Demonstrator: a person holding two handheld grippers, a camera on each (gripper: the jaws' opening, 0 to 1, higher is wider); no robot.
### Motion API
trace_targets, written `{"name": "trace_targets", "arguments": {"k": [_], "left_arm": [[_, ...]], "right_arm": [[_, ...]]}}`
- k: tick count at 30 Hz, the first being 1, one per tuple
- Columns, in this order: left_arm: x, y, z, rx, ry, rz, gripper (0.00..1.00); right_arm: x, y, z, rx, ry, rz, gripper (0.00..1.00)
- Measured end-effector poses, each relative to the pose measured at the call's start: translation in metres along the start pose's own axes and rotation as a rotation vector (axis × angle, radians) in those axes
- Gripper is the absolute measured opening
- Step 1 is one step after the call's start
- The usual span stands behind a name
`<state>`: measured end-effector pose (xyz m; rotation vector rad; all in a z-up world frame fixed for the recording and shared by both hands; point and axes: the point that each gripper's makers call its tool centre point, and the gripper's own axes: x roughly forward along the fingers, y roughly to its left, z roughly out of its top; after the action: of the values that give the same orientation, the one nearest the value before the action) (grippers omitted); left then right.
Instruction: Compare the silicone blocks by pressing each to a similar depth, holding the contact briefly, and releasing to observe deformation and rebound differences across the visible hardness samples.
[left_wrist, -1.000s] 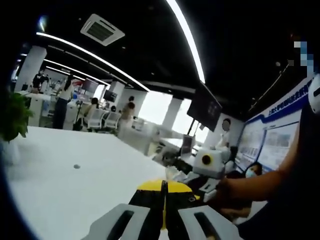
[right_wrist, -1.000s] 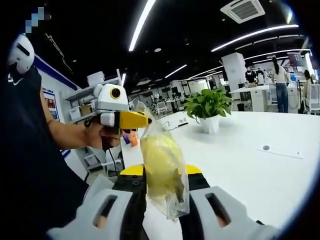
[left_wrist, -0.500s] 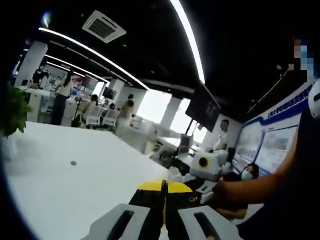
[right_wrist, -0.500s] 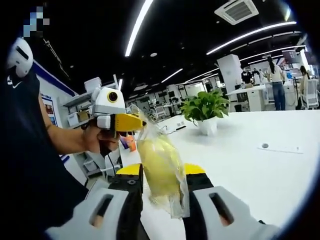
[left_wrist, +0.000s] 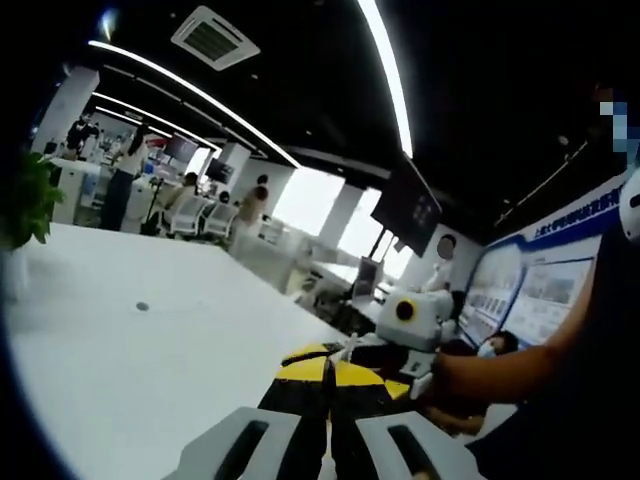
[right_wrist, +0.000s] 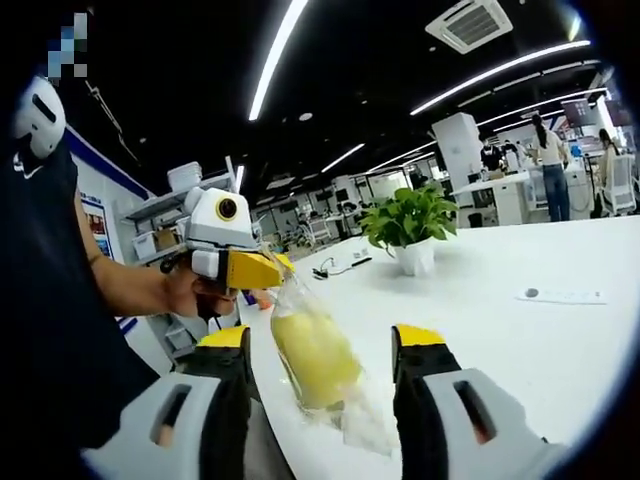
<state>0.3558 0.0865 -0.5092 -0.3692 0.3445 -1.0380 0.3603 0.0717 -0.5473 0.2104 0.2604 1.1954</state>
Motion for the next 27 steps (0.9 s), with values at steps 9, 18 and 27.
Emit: {"name": "trace_targets", "arguments": {"k": [9, 18, 27], "left_arm": [[0.002, 0.004, 0.001, -0.017, -0.008, 0.004, 0.0], [0.004, 0.015, 0.003, -0.045, -0.03, 0.042, 0.0], [0.004, 0.026, -0.006, -0.089, -0.038, 0.072, 0.0]], "right_arm": [[-0.017, -0.03, 0.005, -0.055, -0.038, -0.153, 0.96], [-0.052, -0.055, -0.004, -0.069, -0.055, -0.3, 0.97], [-0.08, -0.065, -0.028, -0.04, -0.031, -0.381, 0.97]]}}
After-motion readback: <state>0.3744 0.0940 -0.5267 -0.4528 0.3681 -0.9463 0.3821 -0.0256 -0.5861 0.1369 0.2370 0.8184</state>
